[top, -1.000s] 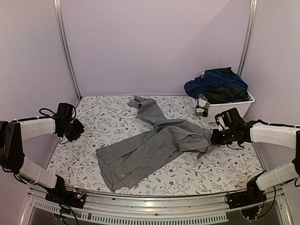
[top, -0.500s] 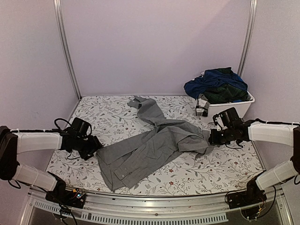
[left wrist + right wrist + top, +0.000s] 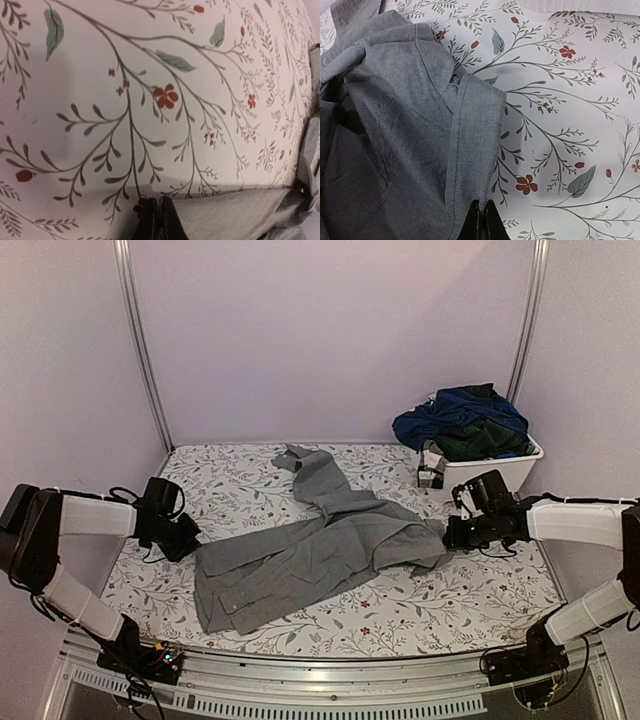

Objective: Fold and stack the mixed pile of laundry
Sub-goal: Adjust the crumpled shirt at the center of the board, then flatten out the crumpled shirt at the center of the board.

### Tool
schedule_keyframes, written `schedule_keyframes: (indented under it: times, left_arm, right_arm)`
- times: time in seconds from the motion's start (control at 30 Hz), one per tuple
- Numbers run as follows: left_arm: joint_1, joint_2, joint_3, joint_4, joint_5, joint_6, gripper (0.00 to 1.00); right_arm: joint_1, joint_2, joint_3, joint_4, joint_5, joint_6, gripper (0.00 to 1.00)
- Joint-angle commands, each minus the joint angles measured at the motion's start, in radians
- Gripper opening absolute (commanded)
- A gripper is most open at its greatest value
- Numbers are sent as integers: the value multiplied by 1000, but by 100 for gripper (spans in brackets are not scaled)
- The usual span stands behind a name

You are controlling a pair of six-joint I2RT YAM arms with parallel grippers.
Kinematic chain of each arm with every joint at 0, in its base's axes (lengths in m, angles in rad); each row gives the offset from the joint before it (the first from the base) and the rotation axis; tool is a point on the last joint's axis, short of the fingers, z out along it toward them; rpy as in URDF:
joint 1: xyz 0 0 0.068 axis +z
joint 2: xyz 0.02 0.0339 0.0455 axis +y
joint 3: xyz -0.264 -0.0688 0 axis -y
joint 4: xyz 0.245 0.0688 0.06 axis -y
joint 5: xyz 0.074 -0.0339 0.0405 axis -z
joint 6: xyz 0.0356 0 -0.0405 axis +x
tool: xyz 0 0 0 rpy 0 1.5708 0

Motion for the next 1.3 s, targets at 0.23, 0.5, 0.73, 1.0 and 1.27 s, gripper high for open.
schedule_keyframes:
  times: [0.23,0.5,0.73,1.0,1.27]
  left_arm:
    - [272,216,345,-42,-5,249,6]
    - [300,197,393,-59,65,317,58]
    - [200,-90,179,-86,102,258,60]
    - [133,-145,50,-83,77,173,55]
    - [133,-32,43,-11,95,173,52]
  right_arm:
    - [-5,48,-18,49,-25,9,0]
    - [-4,37,-34,91,-195,-40,39]
    - [-4,-68,16,39,-156,-69,80]
    - [30,-42,107,83,-212,-113,79]
    - [101,131,205,117,-270,-134,77]
